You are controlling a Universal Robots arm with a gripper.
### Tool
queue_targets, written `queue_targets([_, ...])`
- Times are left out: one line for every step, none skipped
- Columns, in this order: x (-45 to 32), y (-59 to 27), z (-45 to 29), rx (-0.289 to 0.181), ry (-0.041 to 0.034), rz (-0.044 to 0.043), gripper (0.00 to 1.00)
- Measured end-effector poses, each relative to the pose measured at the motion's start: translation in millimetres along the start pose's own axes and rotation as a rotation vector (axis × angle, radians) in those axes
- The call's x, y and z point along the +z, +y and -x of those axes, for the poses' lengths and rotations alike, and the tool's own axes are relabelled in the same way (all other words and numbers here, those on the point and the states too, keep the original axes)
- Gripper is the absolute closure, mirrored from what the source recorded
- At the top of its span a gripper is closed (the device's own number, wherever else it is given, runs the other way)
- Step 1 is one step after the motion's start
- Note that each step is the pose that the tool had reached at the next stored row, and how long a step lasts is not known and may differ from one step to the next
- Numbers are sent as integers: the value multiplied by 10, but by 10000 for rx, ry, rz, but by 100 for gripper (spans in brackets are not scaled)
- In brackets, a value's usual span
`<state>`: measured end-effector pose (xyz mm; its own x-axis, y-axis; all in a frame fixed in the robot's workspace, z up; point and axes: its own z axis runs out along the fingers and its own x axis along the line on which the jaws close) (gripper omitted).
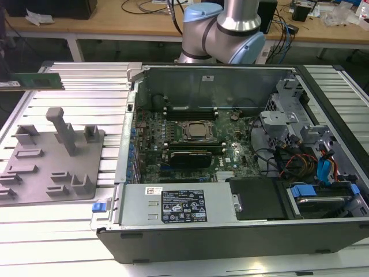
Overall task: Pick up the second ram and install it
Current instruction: 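Pick up the second ram and move it above second insertion slot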
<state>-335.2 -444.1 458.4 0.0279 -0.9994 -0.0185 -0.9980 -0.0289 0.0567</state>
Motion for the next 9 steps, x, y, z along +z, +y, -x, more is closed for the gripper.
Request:
queue_targets([-4, -80, -2, 0, 0, 4, 90])
queue_targets([-8, -153, -5, -1, -1, 7, 90])
queue_targets([-12, -212, -6, 0, 0, 10, 90])
queue_targets([-16, -289, -8, 1, 0, 16, 90])
queue_targets([-20, -367, -10, 0, -1, 18, 90])
queue_targets([-24, -442, -13, 0, -1, 22, 90])
queue_targets([-29, -519, -14, 1, 0, 25, 90])
queue_targets([-33, -612, -17, 0, -1, 28, 90])
queue_targets([-38, -714, -20, 2, -1, 31, 90])
